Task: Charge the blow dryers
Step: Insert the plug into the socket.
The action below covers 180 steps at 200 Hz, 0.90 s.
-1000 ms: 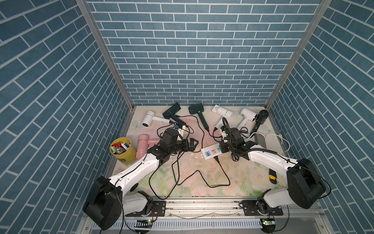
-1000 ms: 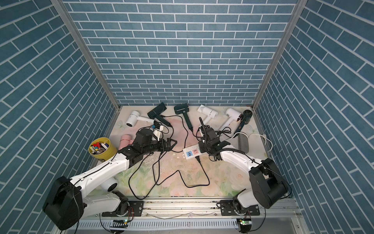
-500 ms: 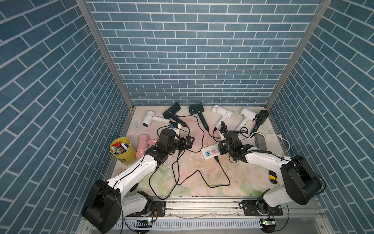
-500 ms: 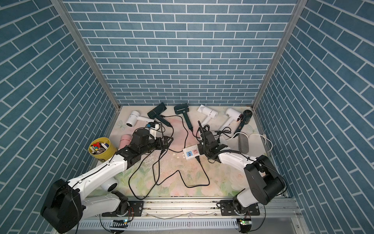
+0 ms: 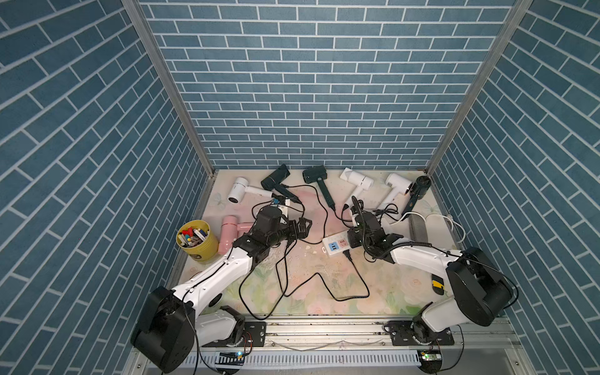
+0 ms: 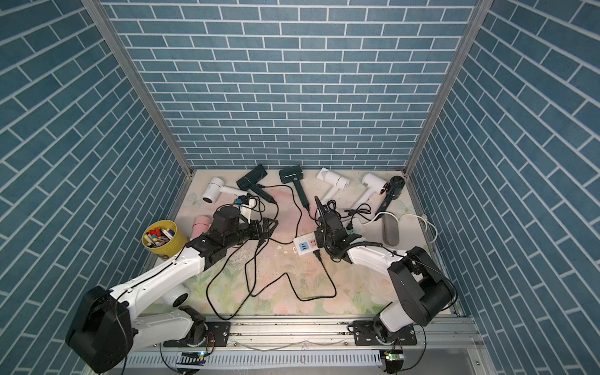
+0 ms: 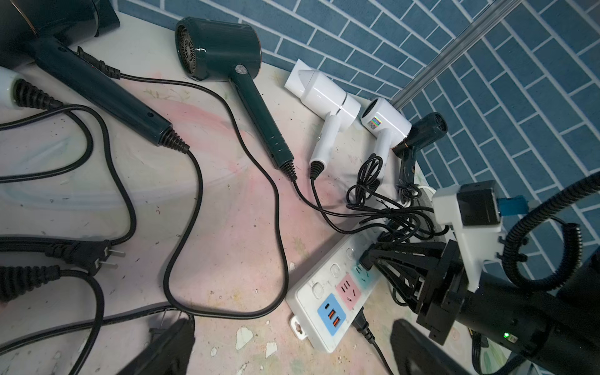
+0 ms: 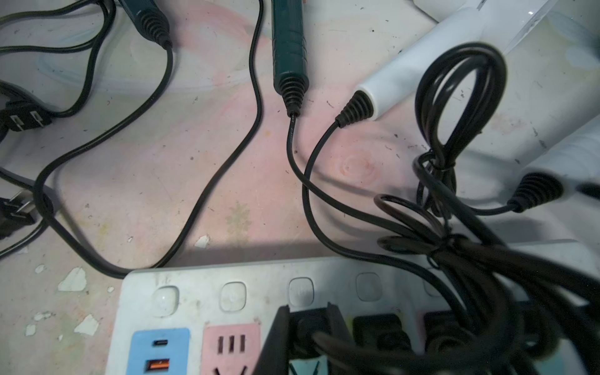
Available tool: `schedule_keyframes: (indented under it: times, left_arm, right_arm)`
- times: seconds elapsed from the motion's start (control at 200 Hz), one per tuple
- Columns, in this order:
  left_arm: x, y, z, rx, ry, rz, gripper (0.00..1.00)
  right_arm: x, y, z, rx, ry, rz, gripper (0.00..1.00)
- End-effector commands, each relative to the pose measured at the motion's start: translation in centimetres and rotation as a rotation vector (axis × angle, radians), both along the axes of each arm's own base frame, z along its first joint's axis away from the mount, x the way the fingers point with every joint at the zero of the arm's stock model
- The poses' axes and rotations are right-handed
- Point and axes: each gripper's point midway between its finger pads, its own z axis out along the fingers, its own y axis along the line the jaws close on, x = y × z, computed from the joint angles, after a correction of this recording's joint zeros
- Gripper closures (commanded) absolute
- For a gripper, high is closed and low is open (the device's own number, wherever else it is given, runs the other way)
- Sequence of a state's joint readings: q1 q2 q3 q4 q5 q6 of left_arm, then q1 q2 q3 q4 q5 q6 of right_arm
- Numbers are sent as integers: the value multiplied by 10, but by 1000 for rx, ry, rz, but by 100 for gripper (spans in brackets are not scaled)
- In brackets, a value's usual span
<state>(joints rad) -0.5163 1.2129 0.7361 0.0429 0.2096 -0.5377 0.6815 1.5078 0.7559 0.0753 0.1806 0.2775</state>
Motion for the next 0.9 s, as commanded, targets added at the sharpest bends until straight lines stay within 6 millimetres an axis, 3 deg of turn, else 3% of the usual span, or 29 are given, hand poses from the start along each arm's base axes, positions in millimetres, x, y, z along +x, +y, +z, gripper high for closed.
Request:
schedule_keyframes:
  times: [0.0, 0.595, 0.895]
  left_arm:
    - [2, 1, -2, 4, -10, -2, 0]
    - [2, -2, -3, -5, -5, -12, 1]
    - [2, -1, -3, -4, -8, -8, 1]
  right_arm:
    - [-10, -4, -19, -17, 56, -21, 100]
    - [-24, -22, -23, -58, 70, -88, 100]
    - [-42, -21, -50, -76, 162, -54, 100]
